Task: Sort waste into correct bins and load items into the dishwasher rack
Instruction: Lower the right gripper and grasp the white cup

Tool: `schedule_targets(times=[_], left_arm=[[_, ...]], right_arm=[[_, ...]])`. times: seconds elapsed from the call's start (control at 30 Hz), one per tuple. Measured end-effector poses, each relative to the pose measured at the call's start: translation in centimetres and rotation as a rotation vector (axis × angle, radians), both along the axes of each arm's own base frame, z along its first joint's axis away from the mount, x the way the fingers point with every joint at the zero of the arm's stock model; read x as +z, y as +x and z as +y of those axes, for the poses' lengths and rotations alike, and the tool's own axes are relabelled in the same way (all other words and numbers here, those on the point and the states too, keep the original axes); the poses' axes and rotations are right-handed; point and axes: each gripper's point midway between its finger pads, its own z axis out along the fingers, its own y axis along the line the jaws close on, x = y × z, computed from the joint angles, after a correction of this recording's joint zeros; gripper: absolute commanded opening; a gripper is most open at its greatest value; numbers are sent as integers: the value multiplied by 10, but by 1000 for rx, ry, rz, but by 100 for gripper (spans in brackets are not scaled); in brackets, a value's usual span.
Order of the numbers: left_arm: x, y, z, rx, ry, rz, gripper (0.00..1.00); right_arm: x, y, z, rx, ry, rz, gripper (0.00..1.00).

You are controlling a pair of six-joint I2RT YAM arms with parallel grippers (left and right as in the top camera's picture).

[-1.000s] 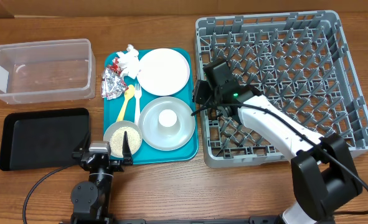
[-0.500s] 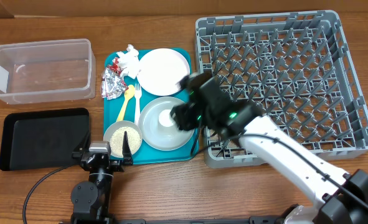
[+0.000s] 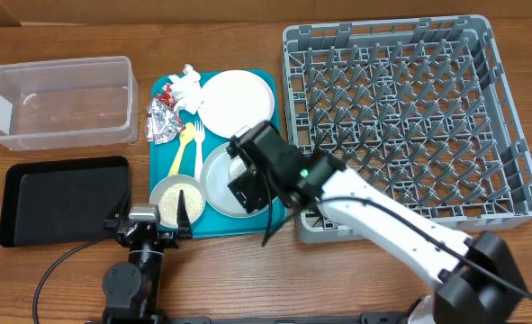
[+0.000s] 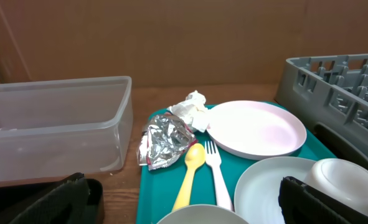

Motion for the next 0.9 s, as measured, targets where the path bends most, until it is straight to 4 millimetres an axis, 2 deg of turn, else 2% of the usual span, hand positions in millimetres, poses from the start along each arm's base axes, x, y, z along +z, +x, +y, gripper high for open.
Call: schedule_targets(times=[0.17,0.27,0.3,0.4,0.47,0.57,0.7,0.77,0.9], left_arm=[[0,0,0,0,0,0,100],[0,0,0,0,0,-1,100],[0,0,0,0,0,0,100],[0,0,0,0,0,0,100],[0,0,0,0,0,-1,100],[0,0,0,0,0,0,100],[0,0,0,0,0,0,100],[0,0,0,0,0,0,100],[0,0,0,0,0,0,100]], right_arm=[[37,23,4,-37,4,-9,89],[44,27,8,-44,22,-6,94],[39,27,9,-45,17,6,94],[8,27,16,-39,-22,61,94],[-13,29,19,-37,-49,88,90],[-37,30,22,-39,-81,122,89],[-50,31,23,-40,-94,137,80],[-53,32,23,-42,-99,141,71],[-57,31,23,-42,-104,147,70]])
